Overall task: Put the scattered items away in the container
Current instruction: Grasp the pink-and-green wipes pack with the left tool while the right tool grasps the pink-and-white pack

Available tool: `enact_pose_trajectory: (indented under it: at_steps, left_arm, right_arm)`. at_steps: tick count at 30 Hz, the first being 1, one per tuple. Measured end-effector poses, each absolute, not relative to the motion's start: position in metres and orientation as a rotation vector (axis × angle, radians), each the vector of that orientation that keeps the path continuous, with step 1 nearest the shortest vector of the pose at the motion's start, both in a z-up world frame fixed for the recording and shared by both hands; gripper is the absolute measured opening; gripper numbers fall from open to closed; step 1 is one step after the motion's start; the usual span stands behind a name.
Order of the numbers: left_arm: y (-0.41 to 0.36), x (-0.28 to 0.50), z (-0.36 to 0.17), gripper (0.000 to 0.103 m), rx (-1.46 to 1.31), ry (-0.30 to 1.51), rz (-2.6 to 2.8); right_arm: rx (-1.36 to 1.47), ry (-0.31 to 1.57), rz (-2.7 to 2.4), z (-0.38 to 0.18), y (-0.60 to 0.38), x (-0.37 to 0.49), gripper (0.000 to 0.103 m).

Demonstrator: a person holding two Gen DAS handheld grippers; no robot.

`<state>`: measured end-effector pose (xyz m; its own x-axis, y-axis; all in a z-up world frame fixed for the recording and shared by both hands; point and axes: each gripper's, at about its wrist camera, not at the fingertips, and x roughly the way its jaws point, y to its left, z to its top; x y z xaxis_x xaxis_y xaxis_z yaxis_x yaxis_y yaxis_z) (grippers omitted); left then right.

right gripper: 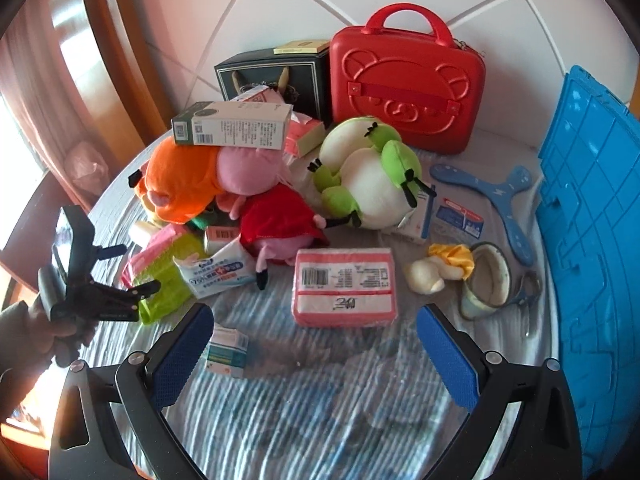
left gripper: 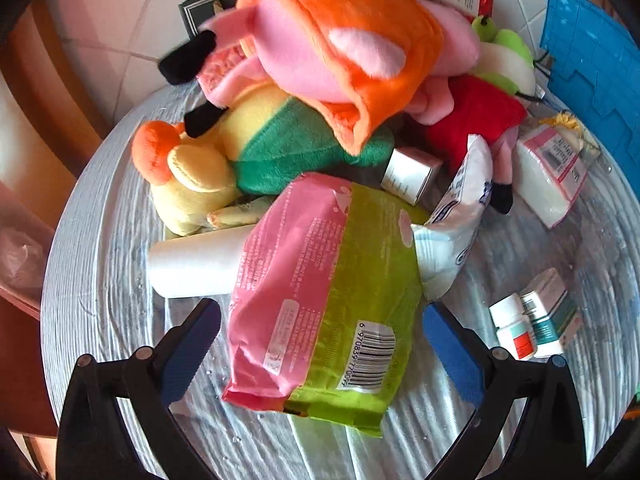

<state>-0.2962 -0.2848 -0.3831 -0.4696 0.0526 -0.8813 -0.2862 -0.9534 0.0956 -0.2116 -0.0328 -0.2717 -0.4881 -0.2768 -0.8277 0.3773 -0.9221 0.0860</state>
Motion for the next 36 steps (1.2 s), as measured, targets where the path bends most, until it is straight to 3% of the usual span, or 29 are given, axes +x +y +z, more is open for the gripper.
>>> enact_pose_trajectory:
  at_steps: [12,16,20,25,32,36]
  left_arm:
    - [-0.273,-0.309,-0.406,0.102,-1.469,0.359,2.521]
    - [-0.277,-0.302,-0.400,0.071,-1.454,0.270,2.508]
    - [-0.282,-0.290,-0.388,0.057,-1.443,0.197,2.537]
    - [-0.293,-0.269,-0.380,0.057,-1.448,0.129,2.570]
    - [-0.317,-0.240,-0.368,0.057,-1.453,0.063,2.618]
    - [-0.328,-0.232,-0.372,0.057,-1.472,0.038,2.637]
  right_arm:
    - [1.435,0.210,-2.389,-0.333,-0.044,-0.229,0.103]
    - [1.454,0.269,-2.378,-0.355,-0.047,-0.240,0.103]
    - [1.465,0.356,-2.361,-0.371,-0.047,-0.253,0.103]
    - [1.399,0.542,-2.274,-0.383,-0.054,-0.265,0.103]
    - [1.123,0.987,-1.977,-0.404,-0.083,-0.259,0.103]
    - [1.051,1.099,-1.837,-0.421,-0.091,-0.268,0.103]
